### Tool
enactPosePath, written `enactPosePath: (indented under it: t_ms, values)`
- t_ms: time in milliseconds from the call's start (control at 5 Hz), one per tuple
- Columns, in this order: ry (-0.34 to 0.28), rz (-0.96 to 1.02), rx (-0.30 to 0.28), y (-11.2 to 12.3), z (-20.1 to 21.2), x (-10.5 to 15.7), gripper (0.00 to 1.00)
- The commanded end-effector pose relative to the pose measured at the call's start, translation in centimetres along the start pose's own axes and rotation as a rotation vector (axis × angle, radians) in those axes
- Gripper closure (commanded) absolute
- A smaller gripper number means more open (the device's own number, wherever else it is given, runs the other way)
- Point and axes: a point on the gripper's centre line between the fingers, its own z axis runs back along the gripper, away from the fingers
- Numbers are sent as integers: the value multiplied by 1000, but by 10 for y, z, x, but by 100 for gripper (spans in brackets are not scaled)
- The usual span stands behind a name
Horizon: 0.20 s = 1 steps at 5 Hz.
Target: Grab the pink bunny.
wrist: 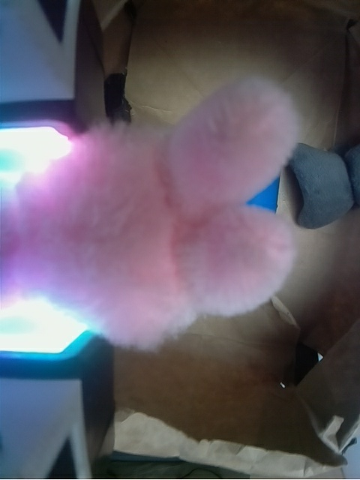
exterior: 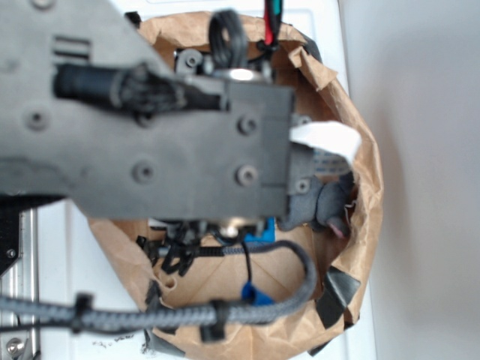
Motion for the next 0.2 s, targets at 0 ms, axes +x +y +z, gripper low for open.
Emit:
enactPosePath:
  t_ms: [0]
  values:
    - [-83, -21, 0, -2, 30, 9, 100]
